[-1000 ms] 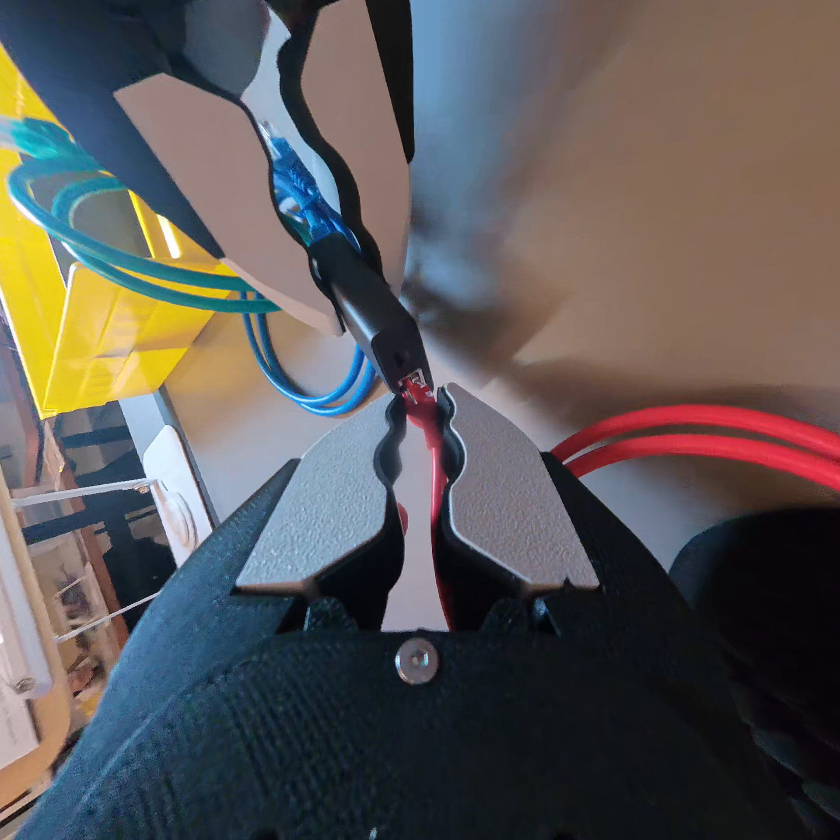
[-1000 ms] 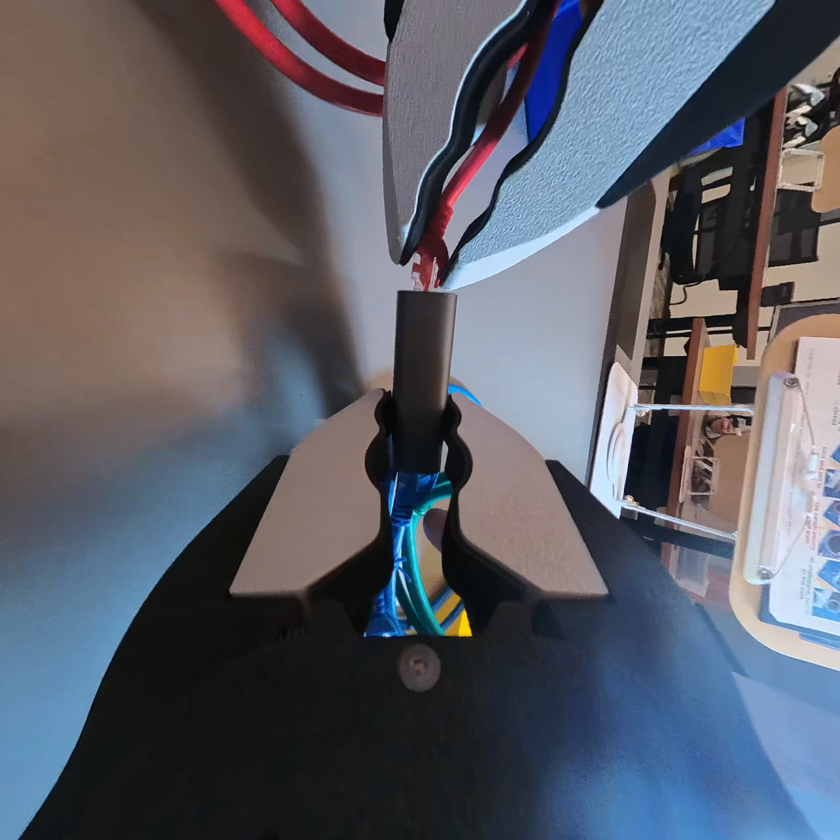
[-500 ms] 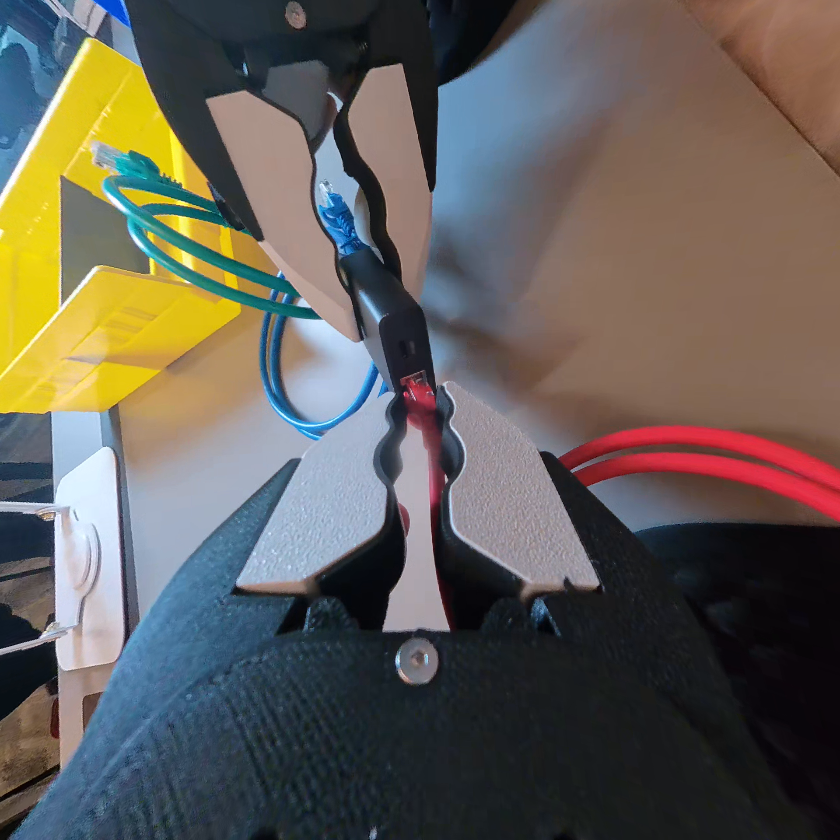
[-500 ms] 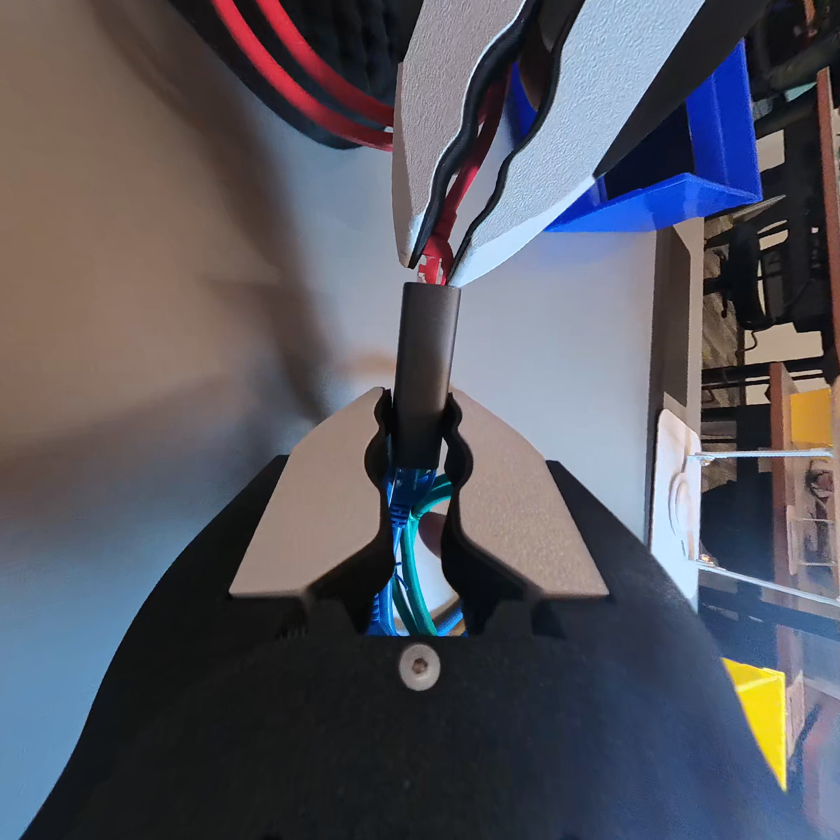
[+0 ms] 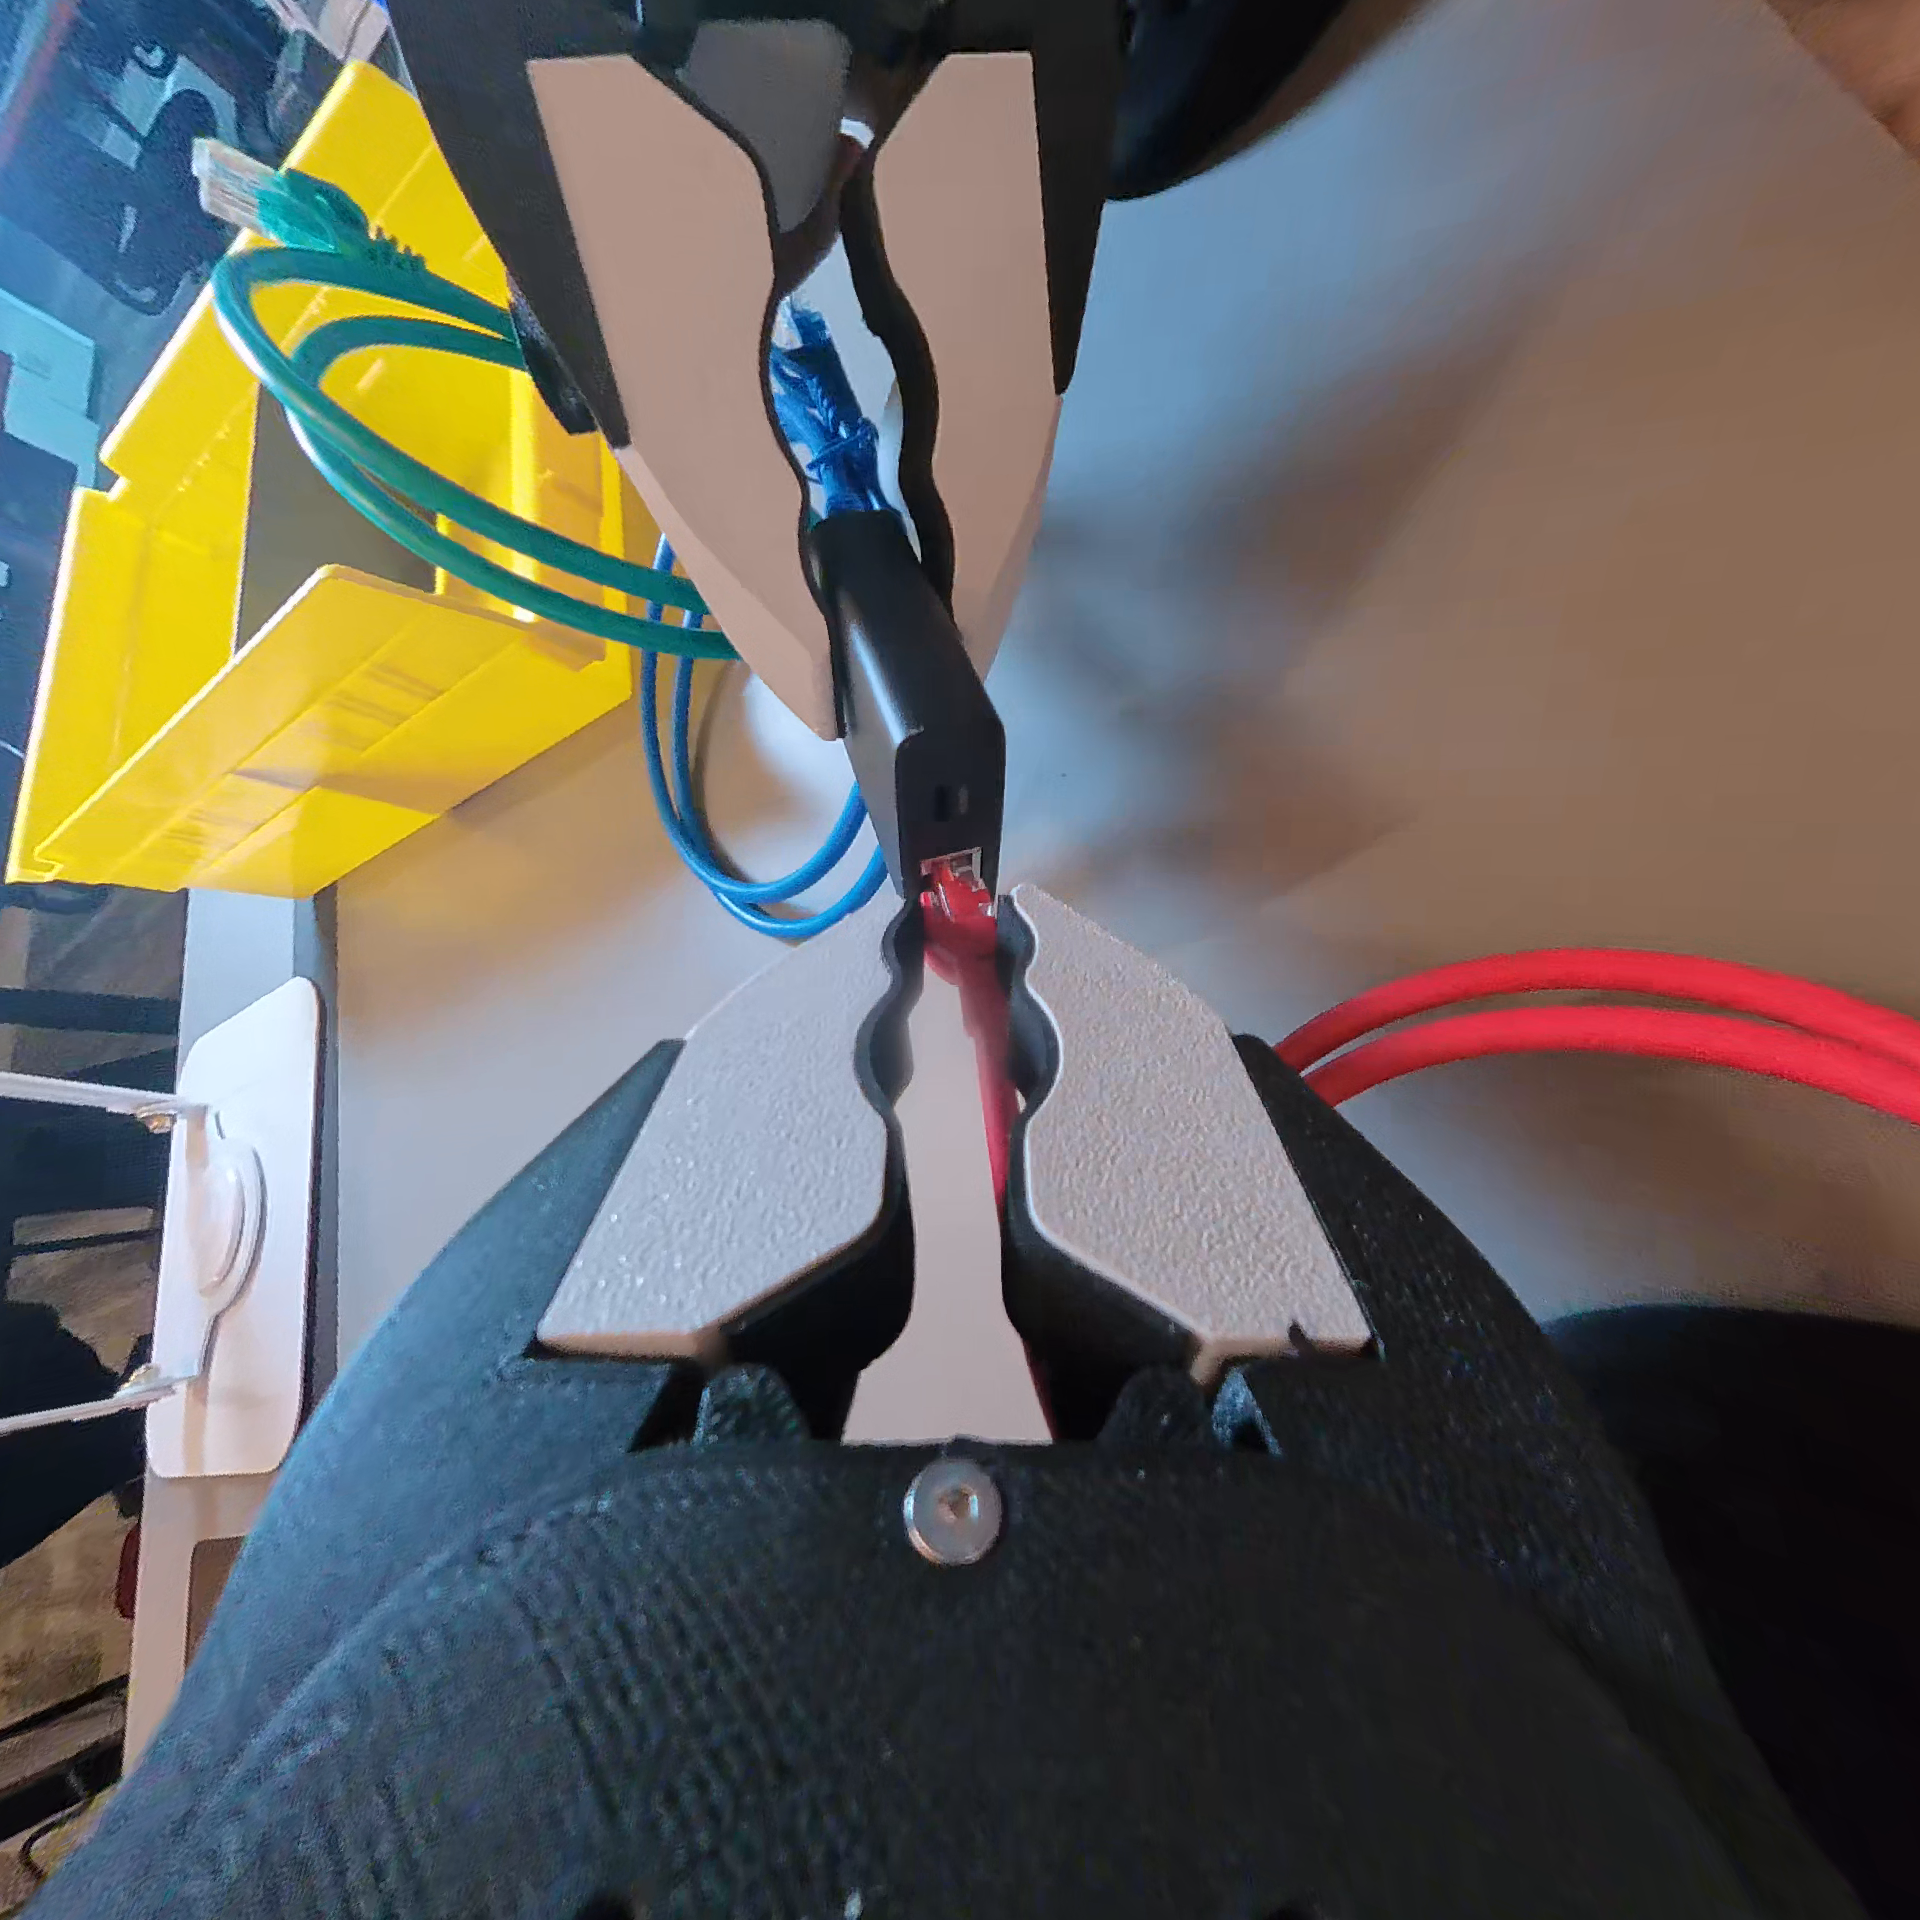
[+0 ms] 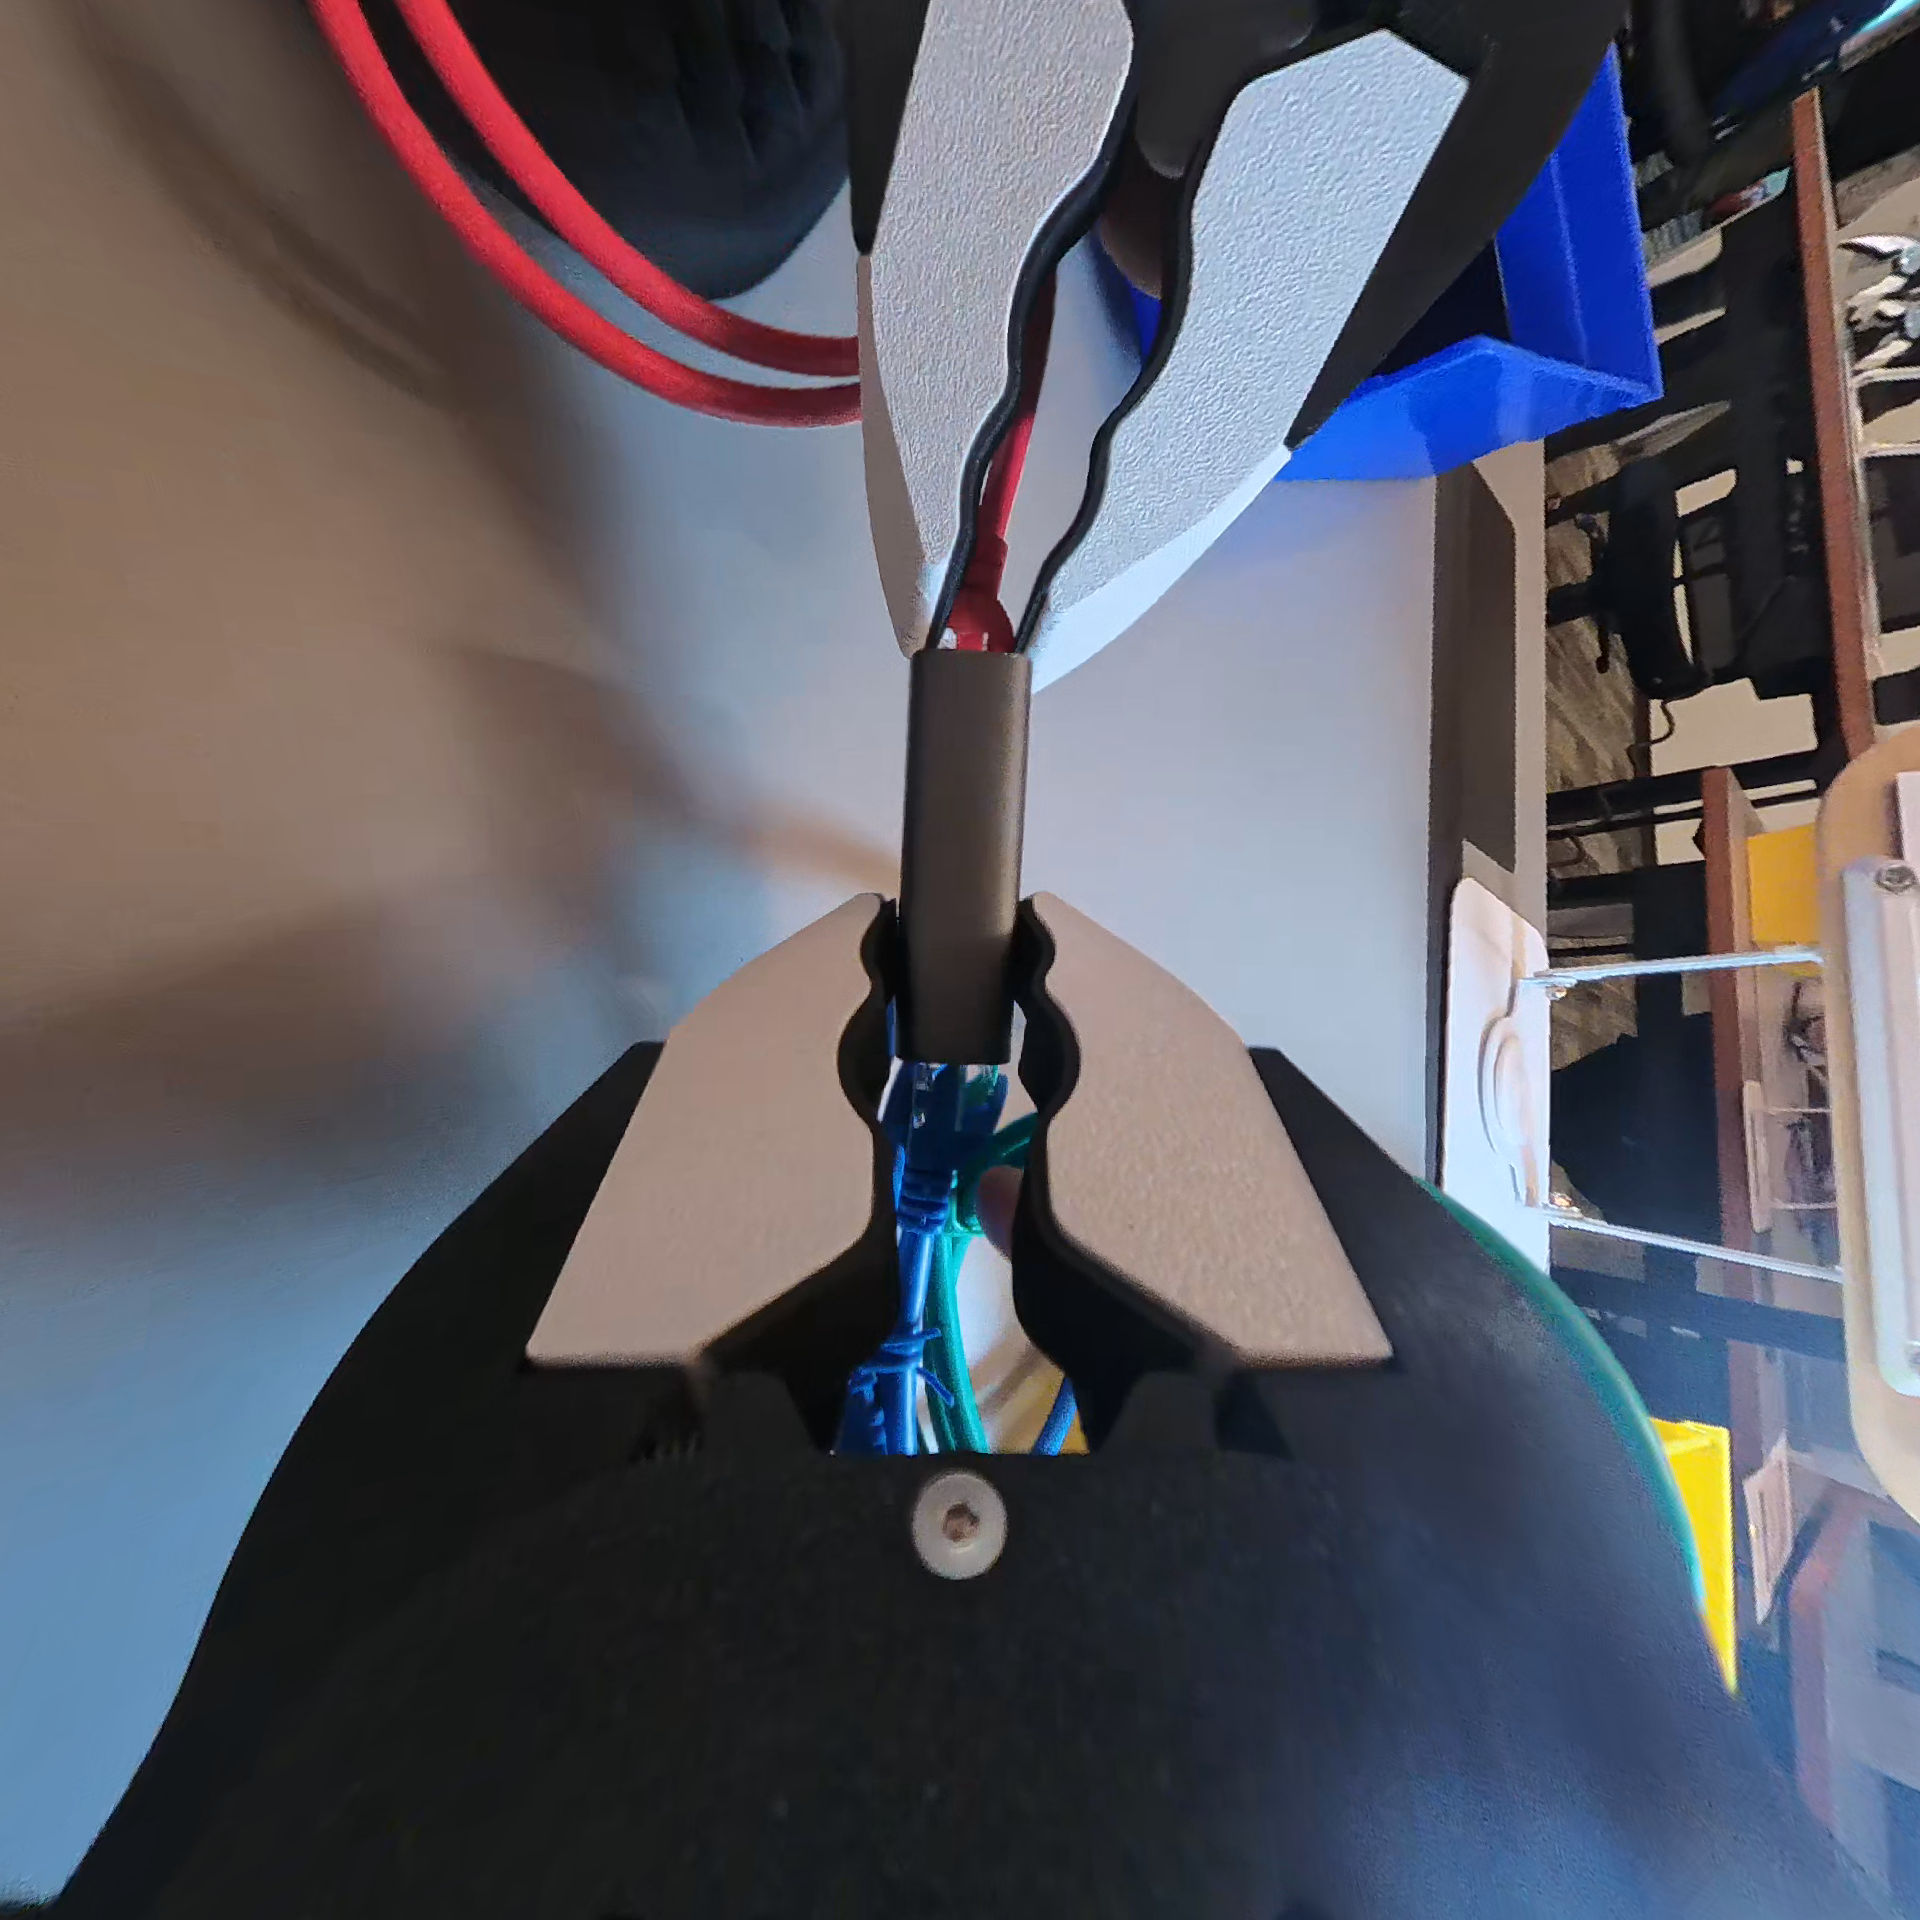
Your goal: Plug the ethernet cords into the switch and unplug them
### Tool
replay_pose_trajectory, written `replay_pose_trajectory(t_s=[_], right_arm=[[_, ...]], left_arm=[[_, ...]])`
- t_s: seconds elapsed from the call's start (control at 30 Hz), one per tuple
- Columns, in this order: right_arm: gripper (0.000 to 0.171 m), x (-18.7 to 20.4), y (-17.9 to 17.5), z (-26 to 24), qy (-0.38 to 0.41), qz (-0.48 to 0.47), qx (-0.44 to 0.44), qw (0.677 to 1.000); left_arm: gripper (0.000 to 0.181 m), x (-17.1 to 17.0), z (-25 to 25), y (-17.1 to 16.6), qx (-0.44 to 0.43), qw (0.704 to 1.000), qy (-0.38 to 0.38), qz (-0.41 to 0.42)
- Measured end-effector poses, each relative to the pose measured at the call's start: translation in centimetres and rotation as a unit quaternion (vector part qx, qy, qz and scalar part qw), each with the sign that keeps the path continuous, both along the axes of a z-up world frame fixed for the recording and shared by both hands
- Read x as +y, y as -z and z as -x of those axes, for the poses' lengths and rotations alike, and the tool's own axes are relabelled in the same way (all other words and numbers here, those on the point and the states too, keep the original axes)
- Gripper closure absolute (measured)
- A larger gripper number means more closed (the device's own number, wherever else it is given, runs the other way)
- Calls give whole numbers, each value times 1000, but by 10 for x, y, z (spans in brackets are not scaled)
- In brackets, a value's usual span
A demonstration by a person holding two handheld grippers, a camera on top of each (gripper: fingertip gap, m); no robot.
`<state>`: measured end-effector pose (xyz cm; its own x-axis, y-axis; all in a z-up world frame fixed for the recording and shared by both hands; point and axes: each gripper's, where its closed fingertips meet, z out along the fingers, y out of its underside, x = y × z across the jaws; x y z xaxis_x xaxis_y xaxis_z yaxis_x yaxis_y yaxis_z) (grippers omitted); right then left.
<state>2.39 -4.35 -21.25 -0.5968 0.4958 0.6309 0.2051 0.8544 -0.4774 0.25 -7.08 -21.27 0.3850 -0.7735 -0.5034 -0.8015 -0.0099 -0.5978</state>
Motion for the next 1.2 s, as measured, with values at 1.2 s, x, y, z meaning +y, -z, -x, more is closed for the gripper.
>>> replay_pose_trajectory(t_s=[1.2], right_arm=[[135, 103, -117, -2, 90, 423, 196, 880]], left_arm=[[162, 32, 59, -84, -89, 947, -246, -185]])
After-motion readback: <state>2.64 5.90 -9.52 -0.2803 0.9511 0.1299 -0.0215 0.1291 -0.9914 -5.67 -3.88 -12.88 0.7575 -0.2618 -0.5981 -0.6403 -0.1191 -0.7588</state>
